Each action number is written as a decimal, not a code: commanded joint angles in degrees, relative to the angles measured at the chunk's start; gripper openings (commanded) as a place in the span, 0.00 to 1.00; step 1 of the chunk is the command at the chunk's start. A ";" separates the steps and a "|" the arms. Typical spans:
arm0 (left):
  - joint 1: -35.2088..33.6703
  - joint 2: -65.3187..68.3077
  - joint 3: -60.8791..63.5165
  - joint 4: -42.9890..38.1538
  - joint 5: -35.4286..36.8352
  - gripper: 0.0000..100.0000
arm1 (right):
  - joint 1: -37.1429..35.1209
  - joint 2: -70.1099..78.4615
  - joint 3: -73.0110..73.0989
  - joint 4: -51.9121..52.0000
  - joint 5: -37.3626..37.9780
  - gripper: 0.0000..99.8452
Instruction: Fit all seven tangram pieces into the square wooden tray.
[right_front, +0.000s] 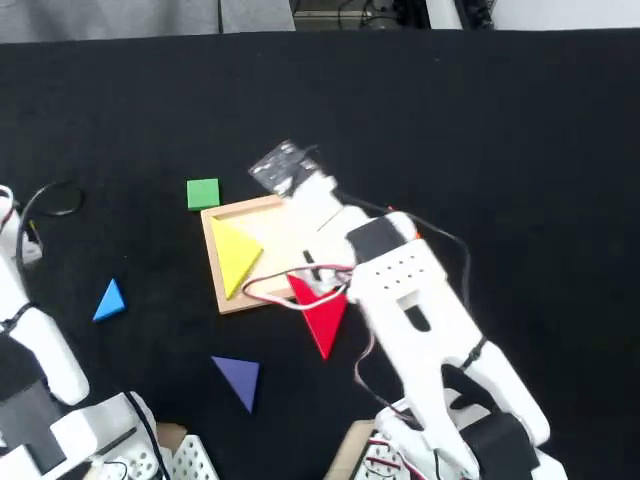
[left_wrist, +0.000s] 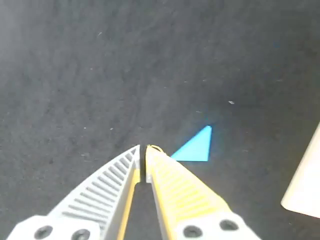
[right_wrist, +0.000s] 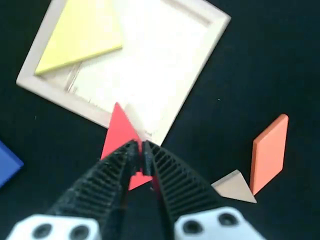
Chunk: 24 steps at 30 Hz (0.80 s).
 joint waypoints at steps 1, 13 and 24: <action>5.32 -0.97 -4.62 4.04 0.44 0.03 | 6.86 -0.84 -0.40 -3.16 -1.05 0.01; 52.79 -0.88 1.98 4.48 -21.89 0.03 | 33.49 2.15 8.66 -27.25 -16.00 0.01; 80.40 -0.97 17.54 -5.27 -31.56 0.03 | 41.58 10.24 2.86 -27.69 -20.66 0.01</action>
